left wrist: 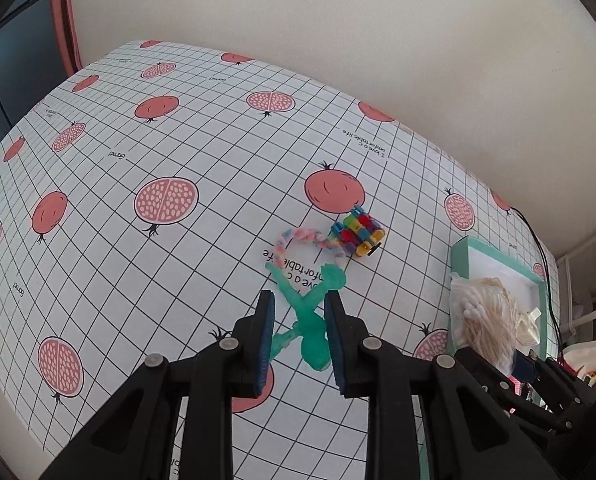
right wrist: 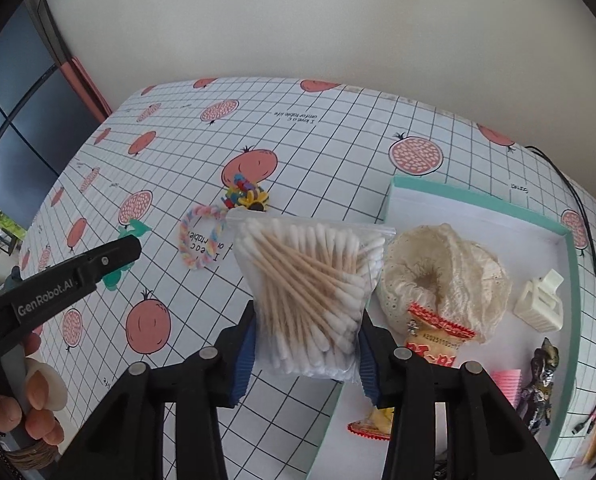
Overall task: Organize objects
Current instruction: 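Carry the green figure with the left tool while the right tool carries the swab bag over the tray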
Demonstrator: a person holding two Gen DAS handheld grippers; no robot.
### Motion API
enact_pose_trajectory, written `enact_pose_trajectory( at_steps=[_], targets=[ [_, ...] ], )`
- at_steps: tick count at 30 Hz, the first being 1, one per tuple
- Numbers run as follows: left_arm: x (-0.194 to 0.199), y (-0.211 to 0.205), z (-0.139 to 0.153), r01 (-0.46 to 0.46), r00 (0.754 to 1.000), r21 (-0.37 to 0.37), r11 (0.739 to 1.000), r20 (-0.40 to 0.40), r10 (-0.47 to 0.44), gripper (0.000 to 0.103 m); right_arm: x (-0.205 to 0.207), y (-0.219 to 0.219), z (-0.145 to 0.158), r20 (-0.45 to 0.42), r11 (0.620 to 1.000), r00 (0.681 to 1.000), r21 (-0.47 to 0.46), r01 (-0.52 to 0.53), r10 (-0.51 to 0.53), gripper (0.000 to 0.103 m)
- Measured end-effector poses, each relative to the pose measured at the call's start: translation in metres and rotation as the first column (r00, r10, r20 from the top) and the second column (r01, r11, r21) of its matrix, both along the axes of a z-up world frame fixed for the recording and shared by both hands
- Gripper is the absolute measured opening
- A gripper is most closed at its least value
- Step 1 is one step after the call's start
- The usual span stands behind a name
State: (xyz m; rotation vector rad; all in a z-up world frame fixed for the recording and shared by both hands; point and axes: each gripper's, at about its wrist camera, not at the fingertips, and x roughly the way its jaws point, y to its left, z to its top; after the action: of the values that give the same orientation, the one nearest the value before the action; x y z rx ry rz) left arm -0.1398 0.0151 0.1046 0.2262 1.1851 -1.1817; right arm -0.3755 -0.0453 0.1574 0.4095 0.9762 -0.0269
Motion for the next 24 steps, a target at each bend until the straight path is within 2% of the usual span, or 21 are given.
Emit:
enact_pose_trajectory(
  at_steps=[6, 11, 24],
  targets=[
    [-0.021, -0.003, 0.017, 0.025, 0.999, -0.051, 0.998, -0.023, -0.026, 0.026, -0.019, -0.03, 0.007, 0.017, 0.997, 0.997, -0.013, 0.069, -0.069, 0.046],
    [-0.058, -0.013, 0.029, 0.08, 0.996, -0.081, 0.993, -0.025, -0.082, 0.026, -0.034, -0.057, -0.001, -0.006, 0.991, 0.991, -0.026, 0.135, -0.135, 0.046],
    [-0.151, -0.036, 0.034, 0.233, 0.97, -0.091, 0.968, -0.046, -0.238, 0.026, -0.076, -0.126, -0.027, -0.049, 0.956, 0.955, 0.016, 0.293, -0.292, 0.046]
  ],
)
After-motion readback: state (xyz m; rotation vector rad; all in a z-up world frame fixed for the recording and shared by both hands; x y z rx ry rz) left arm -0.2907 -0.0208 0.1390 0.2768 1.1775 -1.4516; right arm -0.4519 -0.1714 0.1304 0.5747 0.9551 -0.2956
